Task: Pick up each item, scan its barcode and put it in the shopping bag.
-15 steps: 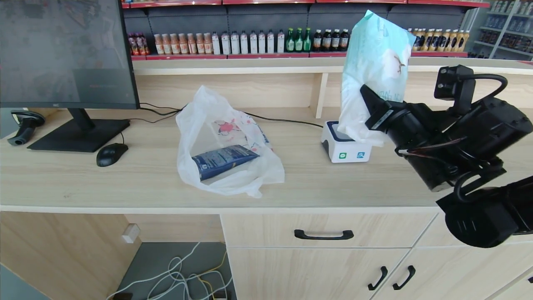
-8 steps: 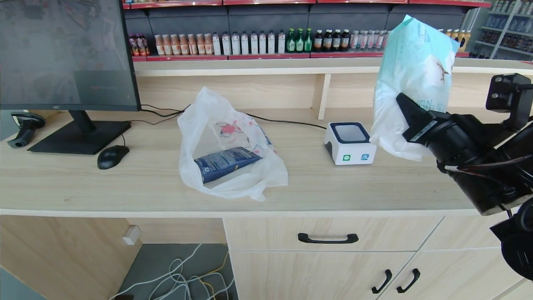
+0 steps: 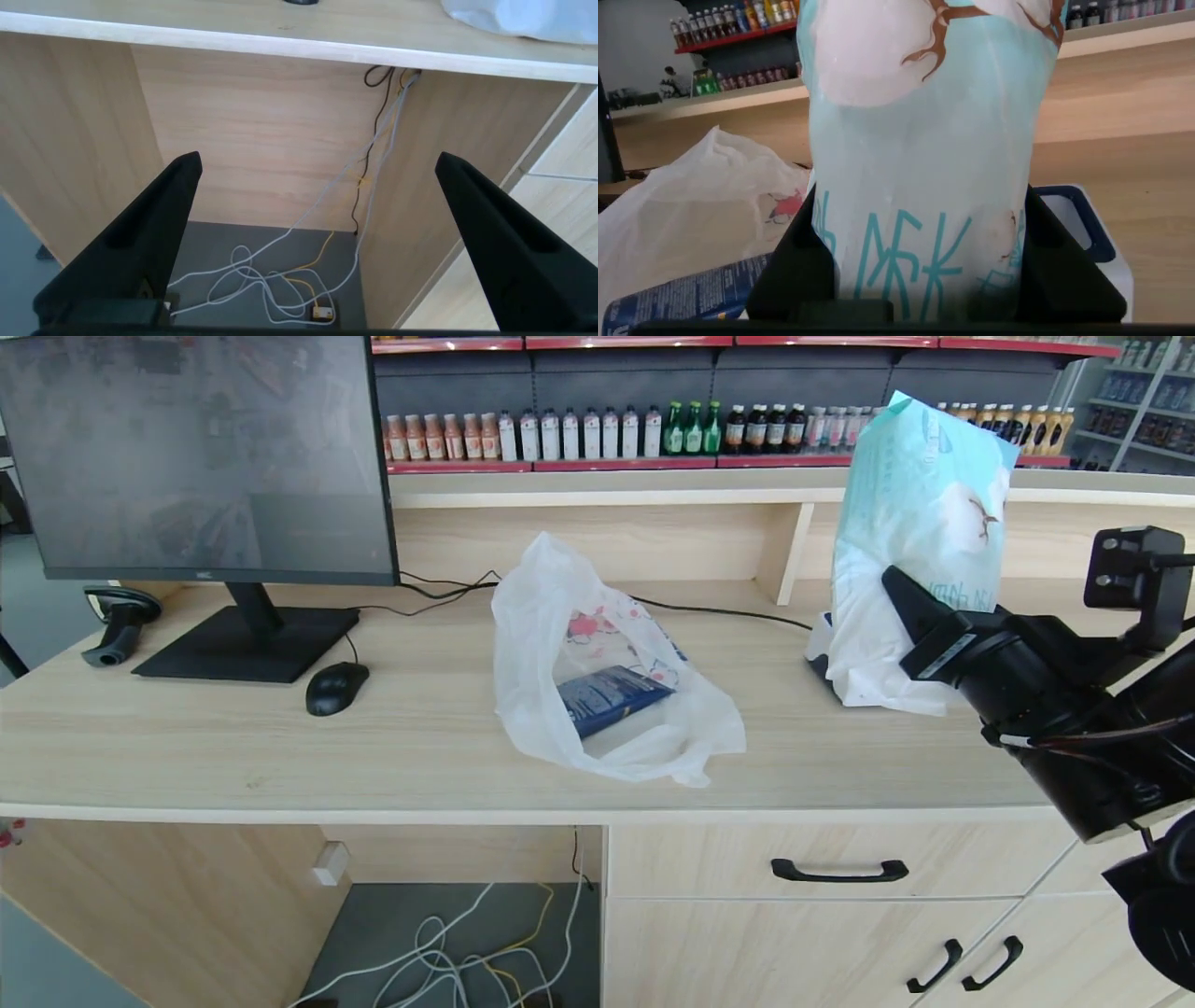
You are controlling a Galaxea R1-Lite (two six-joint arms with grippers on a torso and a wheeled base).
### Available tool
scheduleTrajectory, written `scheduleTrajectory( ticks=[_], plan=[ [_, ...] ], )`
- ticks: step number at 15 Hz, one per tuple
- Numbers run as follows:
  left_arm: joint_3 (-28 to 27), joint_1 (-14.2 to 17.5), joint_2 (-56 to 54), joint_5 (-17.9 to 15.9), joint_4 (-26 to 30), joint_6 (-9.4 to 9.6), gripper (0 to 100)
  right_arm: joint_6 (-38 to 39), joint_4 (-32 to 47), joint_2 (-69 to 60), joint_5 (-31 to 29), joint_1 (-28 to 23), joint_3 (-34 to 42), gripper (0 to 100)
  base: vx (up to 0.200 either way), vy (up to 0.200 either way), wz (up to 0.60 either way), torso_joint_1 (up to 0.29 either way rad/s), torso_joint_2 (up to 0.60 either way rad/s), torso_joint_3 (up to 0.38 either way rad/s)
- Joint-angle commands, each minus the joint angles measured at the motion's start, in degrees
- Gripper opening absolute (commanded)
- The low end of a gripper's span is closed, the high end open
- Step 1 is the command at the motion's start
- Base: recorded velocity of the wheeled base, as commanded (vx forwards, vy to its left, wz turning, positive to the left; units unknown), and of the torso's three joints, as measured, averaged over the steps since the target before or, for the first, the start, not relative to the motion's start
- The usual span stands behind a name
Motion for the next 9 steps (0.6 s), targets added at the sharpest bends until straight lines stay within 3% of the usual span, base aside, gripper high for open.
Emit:
scheduleTrajectory(
  ticks=[1,7,9],
  plan=[
    [0.0,0.0,0.0,0.0,-0.1,0.03,100,-0.1,-0.1,0.5,0.0,0.1,-0.6,0,0.000,0.000,0.00,0.000,0.00,0.000],
    [0.0,0.0,0.0,0.0,-0.1,-0.15,100,0.0,0.1,0.9,0.1,0.1,-1.9,0,0.000,0.000,0.60,0.002,0.00,0.000],
    [0.0,0.0,0.0,0.0,-0.1,-0.06,100,0.3,0.8,2.0,-0.5,0.9,-3.7,0,0.000,0.000,0.00,0.000,0.00,0.000]
  ],
)
